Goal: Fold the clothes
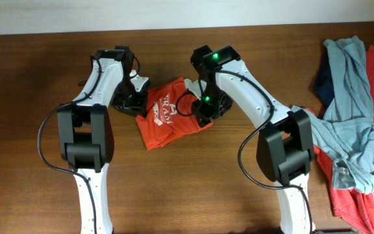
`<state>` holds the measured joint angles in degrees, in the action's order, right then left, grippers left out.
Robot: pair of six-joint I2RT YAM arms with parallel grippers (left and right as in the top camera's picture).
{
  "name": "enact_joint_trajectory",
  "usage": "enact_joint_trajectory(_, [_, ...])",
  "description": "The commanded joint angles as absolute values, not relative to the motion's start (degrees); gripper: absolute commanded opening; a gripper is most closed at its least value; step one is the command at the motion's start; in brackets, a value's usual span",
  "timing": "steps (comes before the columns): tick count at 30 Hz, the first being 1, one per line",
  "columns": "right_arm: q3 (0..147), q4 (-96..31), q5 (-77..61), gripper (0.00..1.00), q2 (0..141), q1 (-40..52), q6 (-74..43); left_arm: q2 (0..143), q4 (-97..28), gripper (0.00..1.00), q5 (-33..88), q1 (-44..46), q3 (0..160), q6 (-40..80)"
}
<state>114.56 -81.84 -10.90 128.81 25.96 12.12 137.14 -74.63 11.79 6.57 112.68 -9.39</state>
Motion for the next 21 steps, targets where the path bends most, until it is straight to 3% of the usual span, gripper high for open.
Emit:
enact_joint_trajectory(1, [114.1,-81.2,-9.2,0.57,131.3,26.4,13.3,139.2,-74.3,0.35,10.4,6.8,110.6,-8.6])
enact_joint_trajectory(7, [113.7,-79.9,-9.2,0.56,132.2,26.4,14.8,139.2,-74.4,0.35,10.5,6.8,110.6,-8.6])
enact_joint_trajectory(11, [113.2,-79.7,-9.2,0.45,133.2,26.4,14.8,139.2,-74.4,0.35,10.4,6.8,110.6,-8.6])
enact_joint_trajectory(12, [113.1,-79.7,-9.2,0.36,133.5,26.4,14.8,139.2,-74.4,0.35,10.4,6.8,110.6,-8.6])
enact_joint_trajectory(13, [112.9,-79.5,-9.0,0.11,133.8,26.4,14.8,139.2,-74.4,0.35,10.4,6.8,110.6,-8.6])
enact_joint_trajectory(14, [112.9,-79.3,-8.5,0.04,133.9,26.4,14.8,139.2,-74.4,0.35,10.4,6.8,110.6,-8.6])
enact_joint_trajectory(21, [112.9,-72.4,-0.8,0.04,133.9,22.2,6.3,139.2,-74.6,0.35,10.4,6.8,110.6,-8.6])
